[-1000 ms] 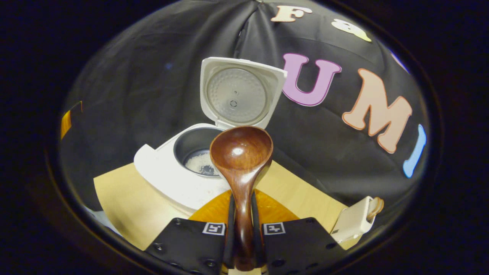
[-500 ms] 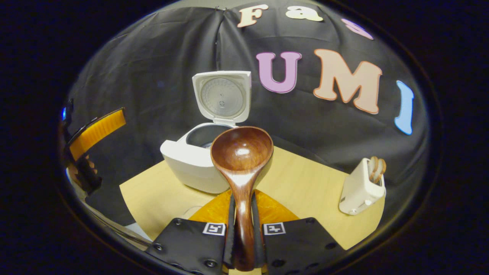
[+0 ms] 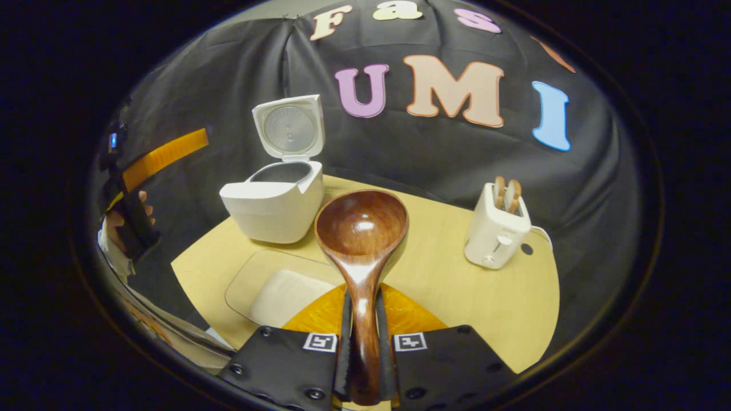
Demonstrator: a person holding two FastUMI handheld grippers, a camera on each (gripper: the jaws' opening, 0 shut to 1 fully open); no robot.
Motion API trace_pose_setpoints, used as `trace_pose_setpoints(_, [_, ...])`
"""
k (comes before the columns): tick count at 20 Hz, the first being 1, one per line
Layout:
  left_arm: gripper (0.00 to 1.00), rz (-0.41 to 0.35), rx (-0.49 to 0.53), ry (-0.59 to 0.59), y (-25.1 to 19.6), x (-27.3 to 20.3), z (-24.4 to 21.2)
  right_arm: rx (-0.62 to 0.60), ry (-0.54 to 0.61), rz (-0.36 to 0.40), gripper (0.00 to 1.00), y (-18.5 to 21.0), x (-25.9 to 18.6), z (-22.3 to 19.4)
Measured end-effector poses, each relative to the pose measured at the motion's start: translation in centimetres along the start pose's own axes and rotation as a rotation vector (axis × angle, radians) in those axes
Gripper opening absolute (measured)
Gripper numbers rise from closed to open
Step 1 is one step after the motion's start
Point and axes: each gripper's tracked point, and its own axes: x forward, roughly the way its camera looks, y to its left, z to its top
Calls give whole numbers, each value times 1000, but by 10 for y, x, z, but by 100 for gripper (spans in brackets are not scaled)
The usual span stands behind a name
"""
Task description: Close the left gripper, press the button to open the rice cooker; take a wooden spoon from the chopstick holder with the right hand, scoop a spoonful of rice and pour it into the rice cooker, then put the wooden spoon back into the chopstick holder.
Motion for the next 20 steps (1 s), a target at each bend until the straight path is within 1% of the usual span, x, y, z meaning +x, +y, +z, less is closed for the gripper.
trace_pose_setpoints(1, [87,-7,0,-2,-7,2,0,0,10,-18,22,-12,-6,-7])
trace_pose_setpoints(2, [92,-13,1,-2,-13,3,1,0,24,-34,22,-21,-14,-15])
trace_pose_setpoints(4, [92,-20,1,-3,-20,7,0,-11,61,-68,22,-42,-26,-33])
trace_pose_setpoints(6, [92,-22,4,-4,-27,9,-1,-52,119,-100,22,-61,-37,-55])
trace_pose_setpoints(7, [87,-22,6,-3,-29,9,-1,-78,150,-109,22,-69,-42,-65])
trace_pose_setpoints(8, [92,-22,5,-3,-32,10,-1,-109,182,-119,22,-76,-49,-76])
trace_pose_setpoints(9, [92,-20,3,-3,-33,12,-2,-142,209,-127,22,-85,-47,-89])
trace_pose_setpoints(10, [92,-17,-1,-1,-34,12,-4,-171,232,-131,23,-89,-56,-93])
trace_pose_setpoints(12, [92,-10,-7,3,-35,11,-6,-219,292,-123,23,-93,-59,-108])
trace_pose_setpoints(16, [92,-2,-6,5,-35,7,-7,-405,413,-112,22,-109,-63,-129])
trace_pose_setpoints(19, [92,16,-5,10,-29,2,-8,-451,465,-93,23,-111,-62,-138])
trace_pose_setpoints(20, [88,23,-1,9,-27,2,-7,-470,488,-80,23,-109,-62,-140])
